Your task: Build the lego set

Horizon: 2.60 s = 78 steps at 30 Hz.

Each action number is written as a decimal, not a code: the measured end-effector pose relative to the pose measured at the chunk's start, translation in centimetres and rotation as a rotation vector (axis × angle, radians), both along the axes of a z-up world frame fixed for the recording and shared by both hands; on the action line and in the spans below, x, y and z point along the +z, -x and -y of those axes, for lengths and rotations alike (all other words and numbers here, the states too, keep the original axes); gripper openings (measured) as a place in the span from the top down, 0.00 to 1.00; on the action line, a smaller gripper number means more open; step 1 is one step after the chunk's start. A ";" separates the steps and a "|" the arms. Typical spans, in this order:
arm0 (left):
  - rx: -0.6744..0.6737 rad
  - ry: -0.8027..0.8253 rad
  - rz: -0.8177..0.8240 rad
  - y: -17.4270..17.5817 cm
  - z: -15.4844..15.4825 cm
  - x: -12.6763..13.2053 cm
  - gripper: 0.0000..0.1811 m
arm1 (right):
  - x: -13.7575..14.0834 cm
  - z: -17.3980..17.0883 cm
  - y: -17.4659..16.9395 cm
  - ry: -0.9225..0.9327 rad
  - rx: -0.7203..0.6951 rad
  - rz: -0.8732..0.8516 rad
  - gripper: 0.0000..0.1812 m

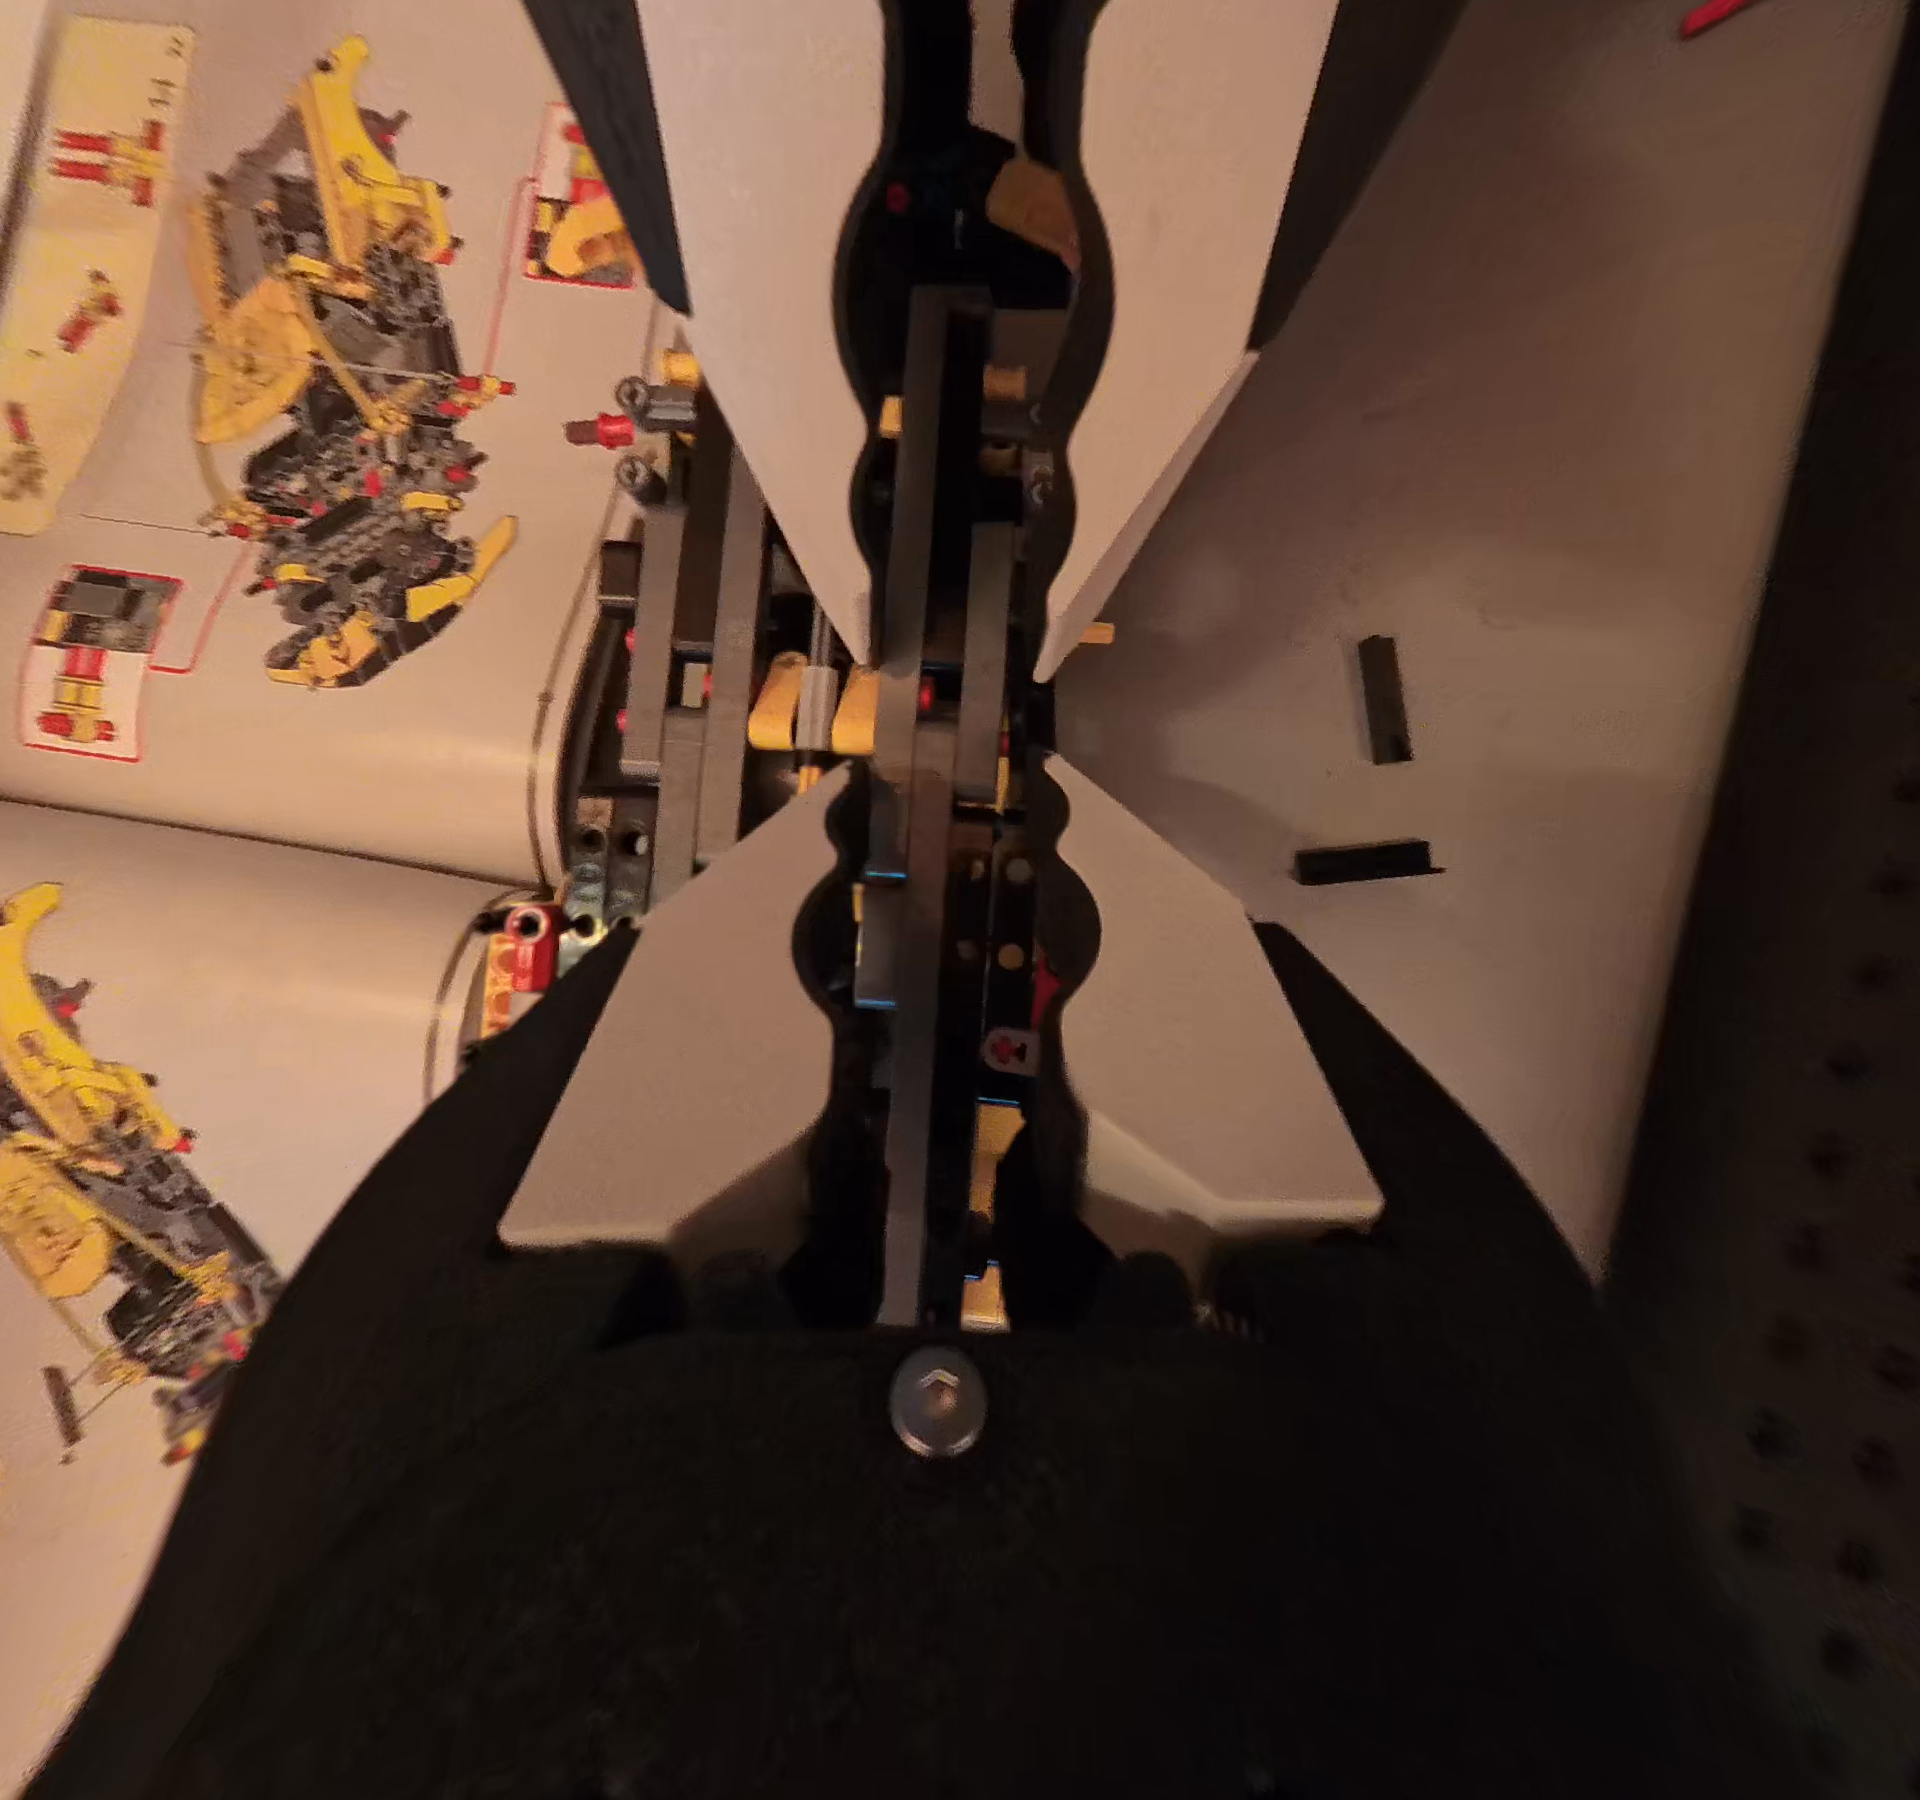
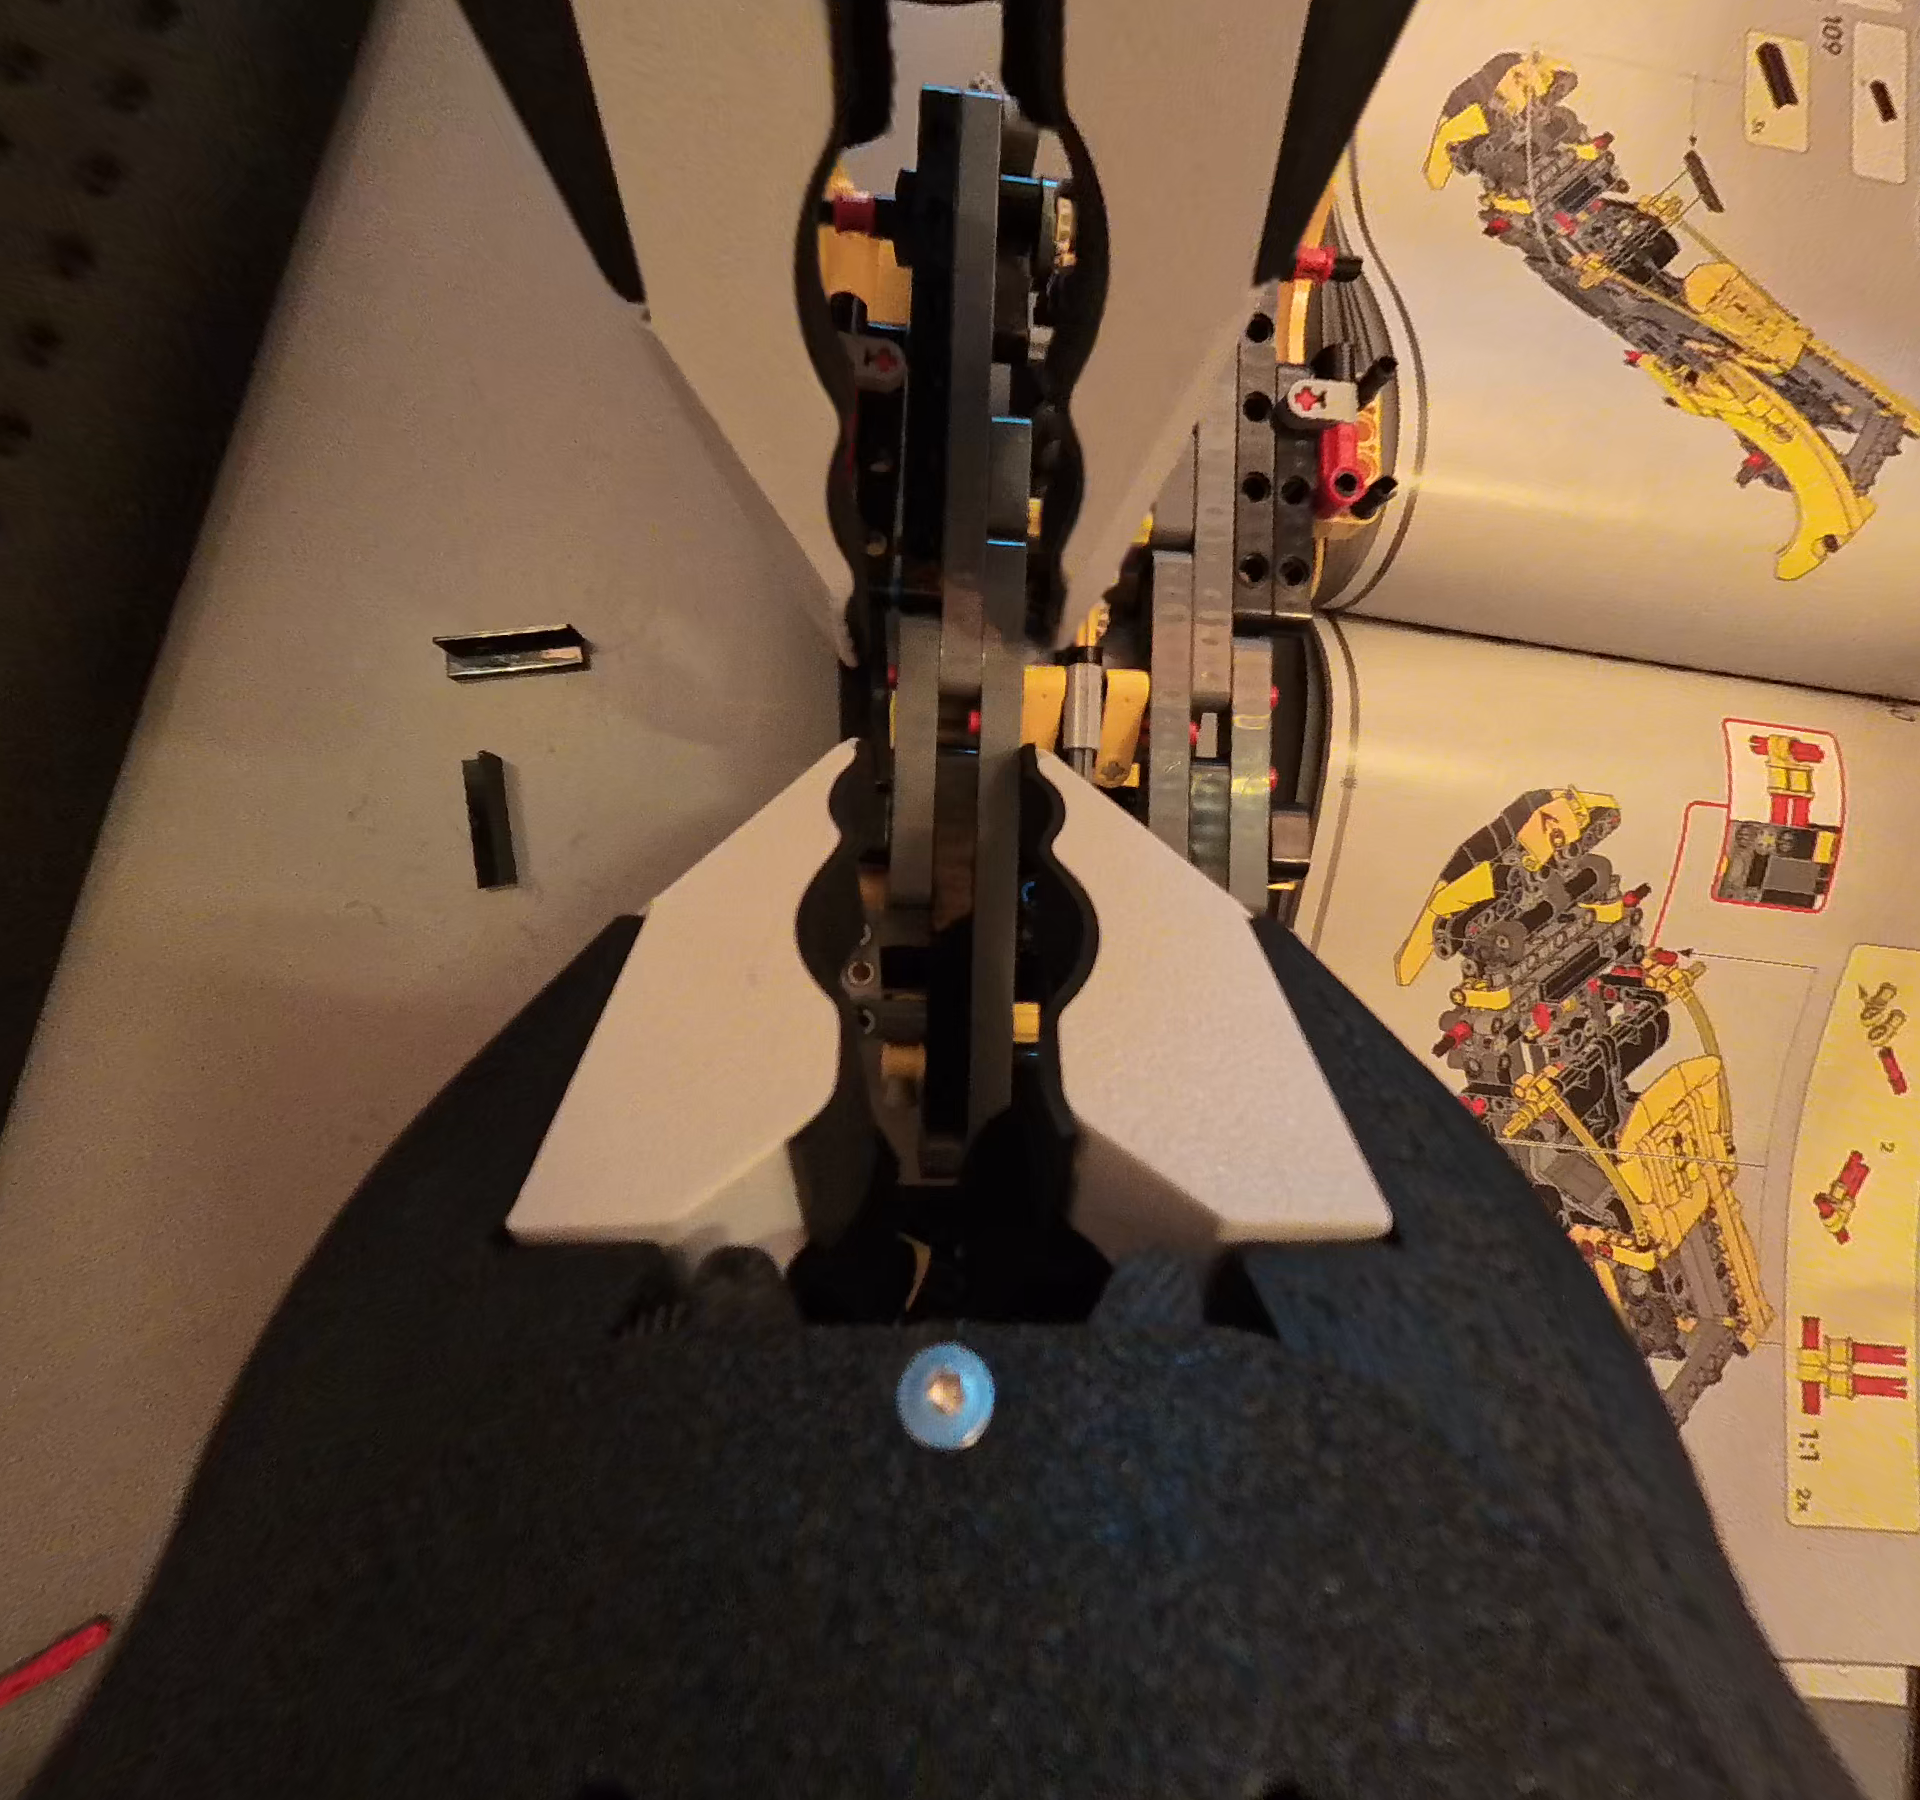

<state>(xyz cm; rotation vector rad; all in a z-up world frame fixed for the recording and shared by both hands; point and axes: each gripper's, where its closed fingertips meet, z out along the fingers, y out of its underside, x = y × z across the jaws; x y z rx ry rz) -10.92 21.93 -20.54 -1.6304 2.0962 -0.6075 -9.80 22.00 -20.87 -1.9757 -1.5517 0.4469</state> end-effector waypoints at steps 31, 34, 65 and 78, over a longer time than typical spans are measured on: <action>0.050 0.107 0.263 3.6 3.5 3.3 0.82 | -1.7 10.2 0.9 0.121 -0.016 -0.051 0.82; 0.080 0.199 0.310 4.9 5.5 2.6 0.82 | -3.8 11.0 1.3 0.119 -0.057 -0.041 0.87; 0.052 0.188 0.379 4.7 9.4 -1.8 0.87 | -4.4 9.7 2.1 0.047 -0.151 -0.079 0.96; 0.122 0.354 0.537 4.6 8.0 0.9 0.87 | 0.4 7.3 2.9 -0.032 -0.281 -0.397 1.00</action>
